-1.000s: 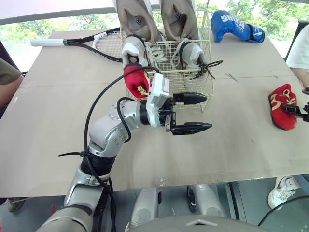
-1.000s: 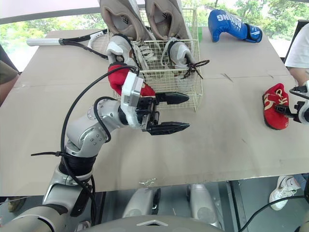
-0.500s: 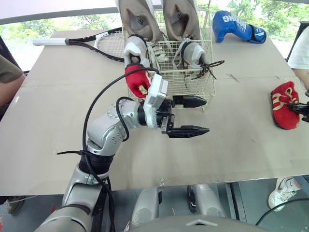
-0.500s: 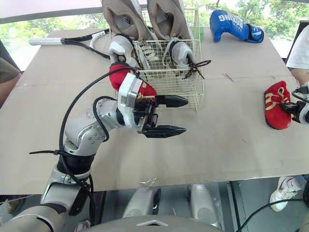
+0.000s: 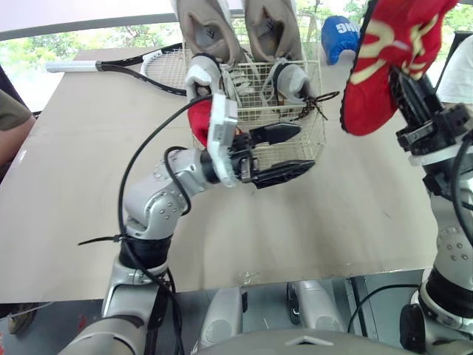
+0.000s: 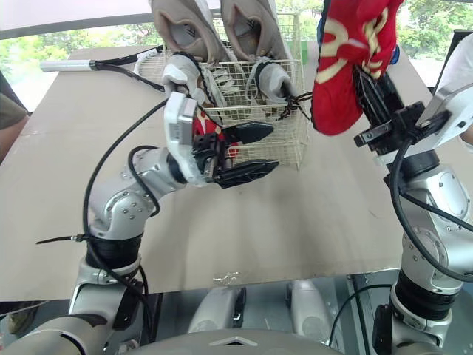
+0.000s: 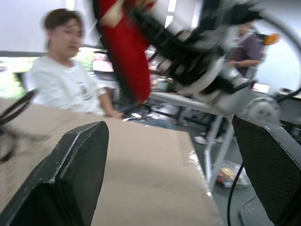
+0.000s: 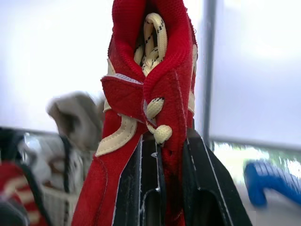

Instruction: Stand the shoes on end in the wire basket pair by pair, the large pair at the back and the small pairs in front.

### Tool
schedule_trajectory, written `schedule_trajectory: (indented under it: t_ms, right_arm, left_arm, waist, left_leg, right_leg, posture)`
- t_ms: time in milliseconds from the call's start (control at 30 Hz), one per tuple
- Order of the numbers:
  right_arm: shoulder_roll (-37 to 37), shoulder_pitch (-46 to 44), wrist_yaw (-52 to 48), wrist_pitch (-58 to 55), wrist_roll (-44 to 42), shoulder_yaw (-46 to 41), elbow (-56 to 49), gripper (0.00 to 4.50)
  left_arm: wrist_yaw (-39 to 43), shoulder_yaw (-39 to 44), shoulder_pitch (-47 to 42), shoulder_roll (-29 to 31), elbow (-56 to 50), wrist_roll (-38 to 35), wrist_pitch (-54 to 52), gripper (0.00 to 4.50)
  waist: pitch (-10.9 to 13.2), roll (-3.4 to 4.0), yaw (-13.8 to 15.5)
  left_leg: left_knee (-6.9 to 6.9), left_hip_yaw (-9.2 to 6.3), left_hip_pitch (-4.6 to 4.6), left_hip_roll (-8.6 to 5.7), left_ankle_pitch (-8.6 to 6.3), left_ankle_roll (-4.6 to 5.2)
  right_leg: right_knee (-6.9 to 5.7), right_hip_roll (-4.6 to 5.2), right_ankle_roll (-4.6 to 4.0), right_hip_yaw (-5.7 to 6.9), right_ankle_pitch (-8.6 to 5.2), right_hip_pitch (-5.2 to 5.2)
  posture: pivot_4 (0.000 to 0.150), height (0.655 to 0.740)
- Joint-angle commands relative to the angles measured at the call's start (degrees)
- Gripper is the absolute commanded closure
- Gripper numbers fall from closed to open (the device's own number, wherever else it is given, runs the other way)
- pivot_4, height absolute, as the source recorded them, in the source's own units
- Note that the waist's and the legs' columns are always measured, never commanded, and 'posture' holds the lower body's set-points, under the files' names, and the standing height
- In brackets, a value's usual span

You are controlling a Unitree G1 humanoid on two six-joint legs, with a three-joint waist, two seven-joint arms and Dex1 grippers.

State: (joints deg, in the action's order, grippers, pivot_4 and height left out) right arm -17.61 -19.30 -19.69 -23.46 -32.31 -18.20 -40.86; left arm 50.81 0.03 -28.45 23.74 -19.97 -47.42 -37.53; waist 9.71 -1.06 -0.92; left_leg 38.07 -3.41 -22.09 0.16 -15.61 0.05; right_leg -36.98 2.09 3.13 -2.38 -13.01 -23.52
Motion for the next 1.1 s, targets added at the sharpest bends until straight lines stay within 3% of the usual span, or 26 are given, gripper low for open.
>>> schedule_trajectory:
  t_ms: [33, 133, 300, 567, 767, 867, 933, 967, 1067, 1100]
  right_arm:
    - [0.5, -3.1, 0.7, 5.9, 9.9, 12.0, 0.2, 4.47]
    - [3.6, -5.0, 2.2, 13.3, 16.7, 17.2, 6.2, 4.47]
    - [6.6, -6.6, 2.1, 27.5, 25.1, 21.8, 19.5, 4.47]
    - [10.9, -7.0, 3.9, 42.9, 31.4, 24.6, 34.4, 4.47]
    - [14.6, -7.4, 6.6, 55.0, 33.0, 24.6, 54.2, 4.47]
    - [15.1, -6.2, 7.1, 57.5, 33.9, 24.9, 57.6, 3.43]
    - [15.2, -3.9, 5.7, 57.4, 32.5, 25.4, 56.5, 2.26]
    - [15.1, -2.9, 5.1, 57.2, 31.9, 25.5, 55.4, 1.93]
    - [13.3, 0.4, 1.7, 54.7, 29.1, 26.0, 49.9, 0.38]
    - [12.7, 1.5, 0.8, 53.5, 27.9, 25.9, 47.6, 0.09]
  left_arm:
    - [-0.3, 6.2, 6.0, 5.5, -7.0, -5.1, -3.2, 0.00]
    - [-1.4, 11.3, 12.8, 8.3, -10.3, -8.2, -2.9, 0.00]
    - [-0.6, 15.0, 22.3, 10.4, -14.3, -6.1, 1.7, 0.00]
    - [-5.1, 15.0, 25.0, 8.8, -15.8, -4.0, 6.4, 0.00]
    - [-4.7, 14.1, 25.9, 8.1, -13.5, -0.9, 10.5, 0.00]
    - [-4.4, 13.7, 25.7, 8.3, -13.4, -0.3, 11.2, 0.00]
    - [-4.2, 13.8, 25.7, 8.4, -13.0, -0.3, 11.4, 0.00]
    - [-4.1, 14.0, 26.1, 8.6, -12.9, -0.4, 11.4, 0.00]
    - [-3.4, 13.8, 27.3, 9.1, -12.3, 0.1, 11.5, 0.00]
    - [-3.7, 13.9, 27.7, 9.3, -12.3, -0.1, 10.9, 0.00]
  waist:
    - [0.0, 0.01, -0.2]
    - [0.0, 0.00, -1.3]
    - [0.0, -0.03, -0.6]
    - [0.0, -0.06, -0.1]
    - [0.0, -0.07, -0.3]
    - [-0.1, -0.12, -0.3]
    - [-0.1, -0.14, -0.2]
    - [-0.1, -0.14, -0.2]
    - [-0.1, -0.10, -0.2]
    - [-0.1, -0.10, -0.2]
  left_leg:
    - [-0.01, 0.02, 0.02, 0.00, 0.00, 0.00]
    - [-0.21, 0.10, 0.20, 0.04, 0.00, -0.01]
    - [-0.22, 0.08, 0.13, 0.00, 0.12, -0.21]
    - [-0.25, 0.15, 0.12, -0.01, 0.12, -0.23]
    - [-0.30, 0.36, 0.20, -0.01, 0.12, -0.23]
    - [-0.30, 0.44, 0.23, 0.00, 0.12, -0.23]
    - [-0.29, 0.44, 0.23, 0.00, 0.12, -0.23]
    - [-0.29, 0.43, 0.24, 0.00, 0.12, -0.23]
    - [-0.31, 0.39, 0.23, 0.02, 0.11, -0.21]
    - [-0.32, 0.36, 0.23, 0.02, 0.09, -0.17]
  right_leg:
    - [-0.01, 0.00, 0.00, -0.03, 0.00, 0.00]
    - [-0.03, -0.05, -0.03, -0.12, -0.01, -0.03]
    - [0.04, 0.00, -0.03, -0.08, -0.01, -0.03]
    - [0.04, 0.00, -0.04, -0.07, 0.00, -0.05]
    - [0.02, -0.02, -0.05, -0.10, 0.01, -0.03]
    - [0.01, -0.02, -0.05, -0.14, 0.01, -0.03]
    - [0.01, -0.02, -0.05, -0.15, 0.01, -0.01]
    - [0.00, -0.02, -0.05, -0.15, 0.01, 0.00]
    - [-0.01, -0.02, -0.05, -0.16, 0.01, -0.02]
    - [-0.01, -0.02, -0.05, -0.17, 0.01, -0.02]
  posture:
    - [0.150, 0.7400]
    - [0.150, 0.7400]
    - [0.150, 0.7400]
    - [0.150, 0.7400]
    - [0.150, 0.7400]
    - [0.150, 0.7400]
    - [0.150, 0.7400]
    - [0.150, 0.7400]
    - [0.150, 0.7400]
    - [0.150, 0.7400]
